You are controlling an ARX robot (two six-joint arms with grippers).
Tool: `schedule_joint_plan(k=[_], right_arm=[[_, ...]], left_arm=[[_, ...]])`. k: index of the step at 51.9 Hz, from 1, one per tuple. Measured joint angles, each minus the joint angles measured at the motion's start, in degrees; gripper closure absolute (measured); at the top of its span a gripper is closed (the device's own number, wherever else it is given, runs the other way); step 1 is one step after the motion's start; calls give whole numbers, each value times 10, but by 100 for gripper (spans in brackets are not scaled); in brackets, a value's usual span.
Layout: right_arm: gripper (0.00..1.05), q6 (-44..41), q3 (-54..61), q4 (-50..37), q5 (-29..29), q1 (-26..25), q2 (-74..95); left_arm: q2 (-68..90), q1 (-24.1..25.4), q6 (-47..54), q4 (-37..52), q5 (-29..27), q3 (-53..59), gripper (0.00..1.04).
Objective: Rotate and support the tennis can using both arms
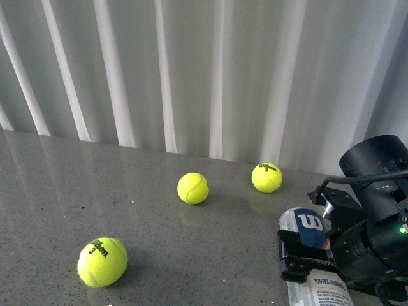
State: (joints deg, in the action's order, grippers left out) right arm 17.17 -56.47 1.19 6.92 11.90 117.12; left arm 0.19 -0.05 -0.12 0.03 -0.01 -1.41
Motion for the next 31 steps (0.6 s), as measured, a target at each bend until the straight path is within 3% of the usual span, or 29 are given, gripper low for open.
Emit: schedule_joint_plan(k=[6,18,31], right_arm=[[8,0,2,-3,-4,-2,1],[38,-3,2,-5,-6,-4,1],[60,-5,2,-6,-6,-6,-1]], left_arm=[[0,0,0,0,0,0,7],[0,0,0,0,0,0,7],[0,0,0,0,0,0,7]])
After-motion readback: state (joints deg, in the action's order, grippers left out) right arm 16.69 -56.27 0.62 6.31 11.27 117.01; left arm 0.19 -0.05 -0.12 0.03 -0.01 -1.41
